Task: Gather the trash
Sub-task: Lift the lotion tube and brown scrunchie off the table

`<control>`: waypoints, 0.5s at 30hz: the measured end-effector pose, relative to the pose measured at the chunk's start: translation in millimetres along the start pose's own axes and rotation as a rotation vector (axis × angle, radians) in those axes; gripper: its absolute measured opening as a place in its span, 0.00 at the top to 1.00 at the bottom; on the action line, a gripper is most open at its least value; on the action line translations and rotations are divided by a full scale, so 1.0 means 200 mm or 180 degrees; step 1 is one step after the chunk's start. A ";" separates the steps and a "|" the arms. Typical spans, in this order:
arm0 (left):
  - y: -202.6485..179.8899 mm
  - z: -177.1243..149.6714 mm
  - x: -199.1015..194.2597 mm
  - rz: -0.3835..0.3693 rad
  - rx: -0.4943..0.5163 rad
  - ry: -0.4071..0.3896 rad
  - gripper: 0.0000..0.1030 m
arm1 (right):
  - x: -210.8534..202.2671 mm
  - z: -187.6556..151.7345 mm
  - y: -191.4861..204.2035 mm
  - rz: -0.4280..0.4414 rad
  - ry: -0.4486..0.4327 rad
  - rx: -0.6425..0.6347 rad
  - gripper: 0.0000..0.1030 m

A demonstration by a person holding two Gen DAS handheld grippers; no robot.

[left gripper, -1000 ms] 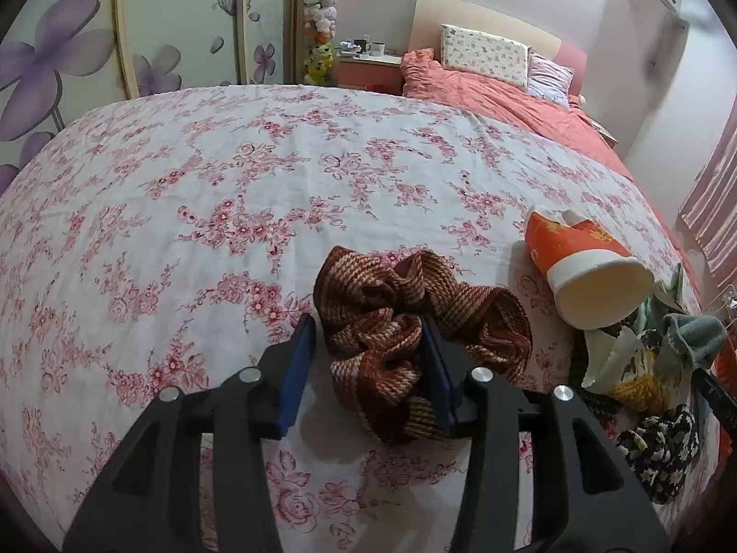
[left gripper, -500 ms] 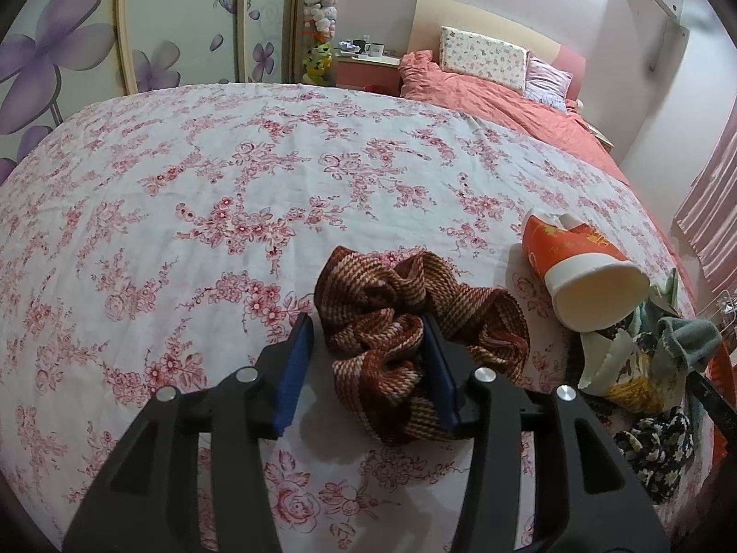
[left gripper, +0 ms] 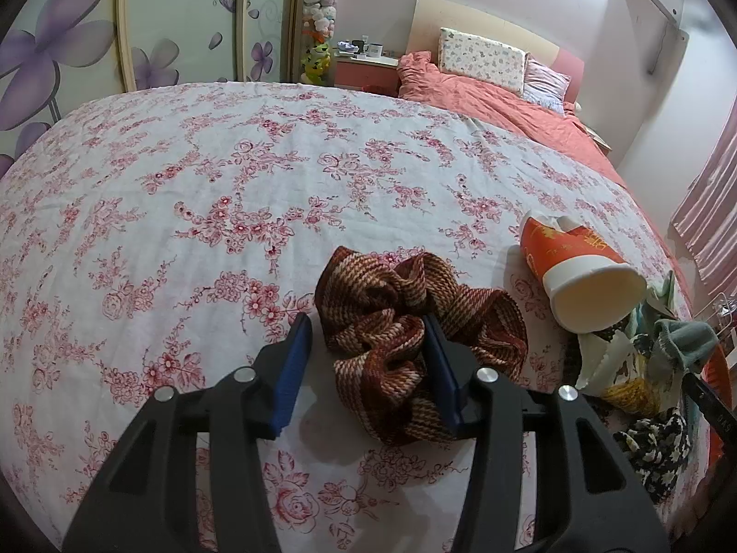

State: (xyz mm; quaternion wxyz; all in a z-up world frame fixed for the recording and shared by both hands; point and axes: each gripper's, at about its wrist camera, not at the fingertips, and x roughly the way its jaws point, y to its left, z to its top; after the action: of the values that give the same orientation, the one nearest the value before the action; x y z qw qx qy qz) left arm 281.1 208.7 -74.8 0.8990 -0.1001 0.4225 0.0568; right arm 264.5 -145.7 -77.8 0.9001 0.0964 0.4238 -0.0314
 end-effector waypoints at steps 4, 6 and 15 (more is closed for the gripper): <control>0.00 0.00 0.00 -0.0002 -0.0001 0.0000 0.52 | 0.00 0.00 0.01 0.0008 0.0003 -0.0024 0.62; 0.00 0.00 0.00 -0.0002 -0.0001 0.0000 0.52 | 0.00 0.00 0.01 0.0012 0.0003 -0.0021 0.62; -0.04 0.00 0.00 0.0010 0.0106 0.0000 0.69 | -0.01 0.00 0.01 -0.0122 -0.0004 -0.0038 0.73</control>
State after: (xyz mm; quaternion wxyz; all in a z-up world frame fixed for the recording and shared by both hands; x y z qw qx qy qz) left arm 283.3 200.3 -74.3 0.9005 -0.0845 0.4235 0.0512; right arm 263.4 -142.7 -76.6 0.9001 0.0829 0.4252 -0.0462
